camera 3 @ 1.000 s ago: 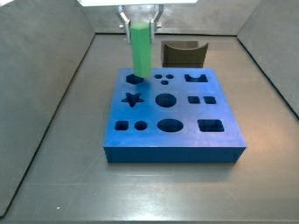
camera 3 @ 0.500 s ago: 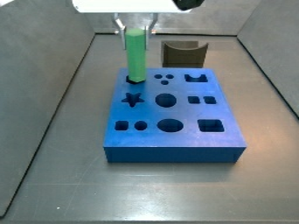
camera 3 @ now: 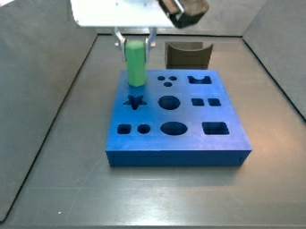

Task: Insert the hexagon object.

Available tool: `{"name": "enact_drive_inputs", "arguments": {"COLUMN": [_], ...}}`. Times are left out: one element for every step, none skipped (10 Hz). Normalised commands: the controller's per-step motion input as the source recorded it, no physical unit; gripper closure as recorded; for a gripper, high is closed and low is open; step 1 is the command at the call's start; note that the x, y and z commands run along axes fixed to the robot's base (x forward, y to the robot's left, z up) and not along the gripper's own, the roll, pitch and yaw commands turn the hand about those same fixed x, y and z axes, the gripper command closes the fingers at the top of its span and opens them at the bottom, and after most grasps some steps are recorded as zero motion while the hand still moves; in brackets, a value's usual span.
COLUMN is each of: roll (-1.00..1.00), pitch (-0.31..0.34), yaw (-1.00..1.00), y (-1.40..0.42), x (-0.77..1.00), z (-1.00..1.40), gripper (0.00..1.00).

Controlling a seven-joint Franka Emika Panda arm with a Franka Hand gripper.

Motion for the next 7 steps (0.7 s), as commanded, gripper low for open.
{"name": "enact_drive_inputs", "arguments": {"roll": [0.11, 0.15, 0.19, 0.21, 0.17, -0.01, 0.0], "pitch": [-0.179, -0.179, -0.213, -0.22, -0.17, 0.0, 0.0], "yaw": [0.06, 0.05, 0.07, 0.11, 0.08, 0.0, 0.0], "y": [-0.02, -0.06, -0.07, -0.07, -0.09, 0.0, 0.0], "x": [0.04, 0.0, 0.0, -0.03, -0.04, -0.02, 0.0], "z": [-0.57, -0.55, -0.53, -0.49, -0.34, 0.0, 0.0], "gripper": [1.0, 1.0, 1.0, 1.0, 1.0, 1.0, 1.0]}}
